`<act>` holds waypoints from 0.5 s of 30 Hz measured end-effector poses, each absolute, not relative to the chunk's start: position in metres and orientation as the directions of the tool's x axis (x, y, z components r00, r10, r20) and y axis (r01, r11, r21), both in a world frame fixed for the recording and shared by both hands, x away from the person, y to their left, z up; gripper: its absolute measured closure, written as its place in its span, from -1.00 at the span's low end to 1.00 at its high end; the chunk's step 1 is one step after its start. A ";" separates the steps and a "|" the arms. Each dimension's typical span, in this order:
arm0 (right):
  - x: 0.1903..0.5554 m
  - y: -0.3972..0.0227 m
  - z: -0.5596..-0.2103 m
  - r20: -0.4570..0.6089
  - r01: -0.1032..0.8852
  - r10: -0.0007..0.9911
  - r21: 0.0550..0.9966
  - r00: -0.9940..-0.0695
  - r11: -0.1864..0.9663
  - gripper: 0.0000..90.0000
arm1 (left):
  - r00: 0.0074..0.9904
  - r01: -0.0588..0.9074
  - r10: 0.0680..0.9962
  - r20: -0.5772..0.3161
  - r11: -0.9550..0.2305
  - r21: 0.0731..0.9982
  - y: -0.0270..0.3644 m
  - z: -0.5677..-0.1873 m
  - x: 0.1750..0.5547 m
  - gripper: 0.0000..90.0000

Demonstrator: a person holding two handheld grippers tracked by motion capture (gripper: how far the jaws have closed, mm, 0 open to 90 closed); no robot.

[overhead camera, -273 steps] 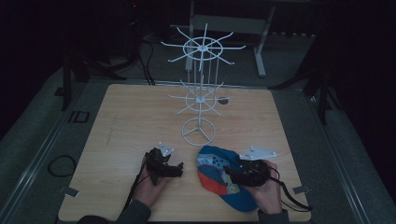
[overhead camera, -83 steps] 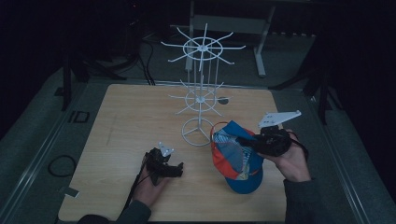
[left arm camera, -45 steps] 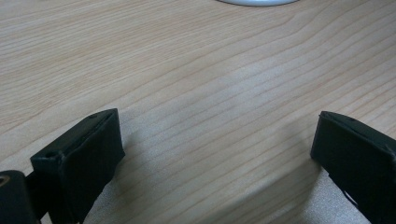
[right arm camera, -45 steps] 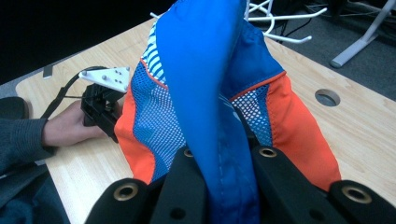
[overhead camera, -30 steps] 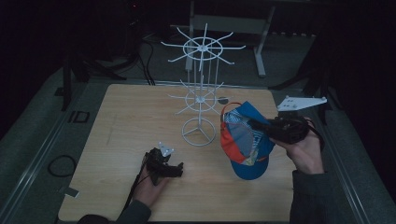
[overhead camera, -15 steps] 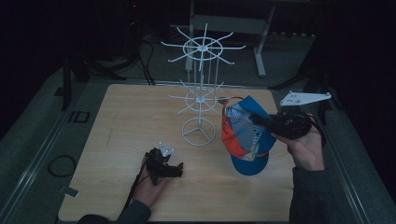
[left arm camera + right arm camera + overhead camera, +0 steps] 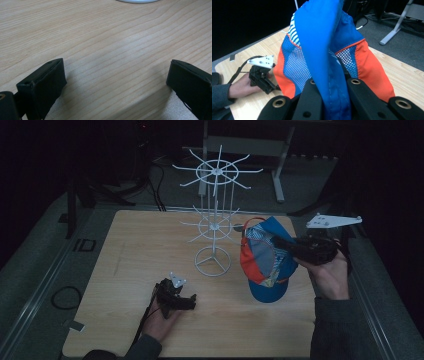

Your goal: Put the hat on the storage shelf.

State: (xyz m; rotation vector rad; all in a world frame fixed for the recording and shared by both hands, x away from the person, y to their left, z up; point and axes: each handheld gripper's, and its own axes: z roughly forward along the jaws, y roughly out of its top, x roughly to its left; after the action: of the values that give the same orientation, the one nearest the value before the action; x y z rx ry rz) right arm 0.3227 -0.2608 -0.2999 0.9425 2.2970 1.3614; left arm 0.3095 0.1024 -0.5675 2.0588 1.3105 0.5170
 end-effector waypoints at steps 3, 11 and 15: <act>0.323 -0.262 -0.298 0.066 0.378 0.678 0.868 -0.732 0.323 0.96 | 0.426 0.655 0.904 -0.009 -0.302 0.693 0.102 -0.567 0.310 -0.94; 0.320 -0.266 -0.296 0.073 0.368 0.697 0.885 -0.714 0.285 0.96 | 0.427 0.655 0.904 -0.009 -0.302 0.693 0.102 -0.567 0.310 -0.94; 0.319 -0.268 -0.294 0.071 0.360 0.703 0.893 -0.708 0.272 0.96 | 0.426 0.655 0.904 -0.009 -0.302 0.693 0.102 -0.568 0.310 -0.94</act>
State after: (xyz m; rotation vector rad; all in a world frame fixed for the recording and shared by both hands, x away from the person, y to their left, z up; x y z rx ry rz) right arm 0.3185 -0.2679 -0.2940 0.9682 2.2096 1.4123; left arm 0.3095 0.1024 -0.5675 2.0586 1.3108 0.5170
